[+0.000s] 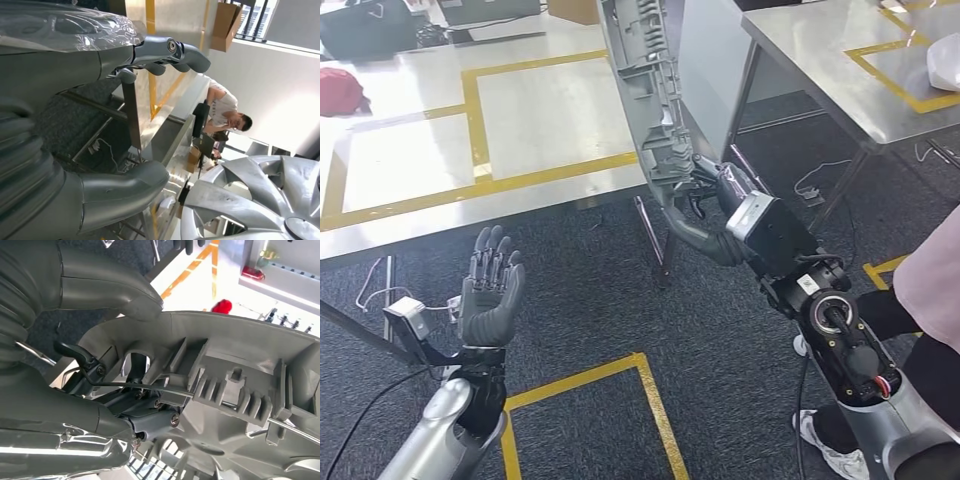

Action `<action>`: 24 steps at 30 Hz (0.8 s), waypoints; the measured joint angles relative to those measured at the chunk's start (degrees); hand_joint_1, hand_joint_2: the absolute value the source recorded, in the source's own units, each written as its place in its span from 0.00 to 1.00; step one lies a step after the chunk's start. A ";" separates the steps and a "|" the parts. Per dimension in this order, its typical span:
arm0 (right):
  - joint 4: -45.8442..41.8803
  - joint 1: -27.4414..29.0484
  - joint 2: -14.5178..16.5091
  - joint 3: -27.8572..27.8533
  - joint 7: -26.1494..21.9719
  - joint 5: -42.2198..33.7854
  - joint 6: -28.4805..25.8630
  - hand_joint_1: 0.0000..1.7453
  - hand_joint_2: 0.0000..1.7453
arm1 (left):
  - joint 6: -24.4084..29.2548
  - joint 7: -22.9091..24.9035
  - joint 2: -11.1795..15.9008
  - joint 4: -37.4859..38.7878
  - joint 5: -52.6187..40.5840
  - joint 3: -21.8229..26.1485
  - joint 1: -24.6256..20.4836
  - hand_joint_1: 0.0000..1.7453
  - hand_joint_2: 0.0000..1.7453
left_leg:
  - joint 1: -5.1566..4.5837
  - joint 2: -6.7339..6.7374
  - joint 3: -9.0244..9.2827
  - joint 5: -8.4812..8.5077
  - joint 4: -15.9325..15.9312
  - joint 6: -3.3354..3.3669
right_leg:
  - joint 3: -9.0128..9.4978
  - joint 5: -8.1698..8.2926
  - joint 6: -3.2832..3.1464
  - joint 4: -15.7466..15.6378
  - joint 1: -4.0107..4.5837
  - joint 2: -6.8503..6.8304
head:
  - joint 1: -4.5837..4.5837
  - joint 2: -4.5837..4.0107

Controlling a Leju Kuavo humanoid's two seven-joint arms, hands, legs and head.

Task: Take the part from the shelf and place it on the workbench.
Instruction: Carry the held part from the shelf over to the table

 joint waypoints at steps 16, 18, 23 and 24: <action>-0.33 0.40 0.00 -0.08 -0.01 0.15 -0.03 1.00 1.00 | 0.01 0.20 -0.13 0.00 0.00 -0.01 0.54 0.00 1.00 | 0.35 -0.33 2.70 -2.17 -0.21 -1.18 | 0.16 -1.17 -1.35 1.26 0.34 0.25 | 0.71 0.00; -0.40 0.38 0.00 -0.08 0.04 0.15 -0.03 1.00 1.00 | 0.01 0.17 -0.11 -0.01 -0.01 -0.02 0.41 0.00 1.00 | 0.46 -0.12 1.53 -3.69 2.47 -1.94 | 0.69 -1.38 -1.99 1.07 0.12 0.24 | 0.24 0.00; -0.44 0.37 0.02 0.01 0.05 0.15 0.06 1.00 1.00 | 0.41 0.17 0.14 0.00 -0.14 -0.01 0.79 0.00 1.00 | 0.84 0.19 -8.55 -7.31 17.79 -2.86 | 1.55 -2.32 -2.74 1.07 0.10 0.14 | -0.52 0.00; -0.44 0.37 0.04 0.05 0.07 0.15 0.11 1.00 1.00 | 0.51 0.18 0.21 0.00 -0.17 -0.01 0.87 0.00 1.00 | 0.86 0.19 -8.35 -5.32 15.97 -2.76 | 1.92 -2.64 -2.70 1.11 0.11 0.18 | -0.59 0.00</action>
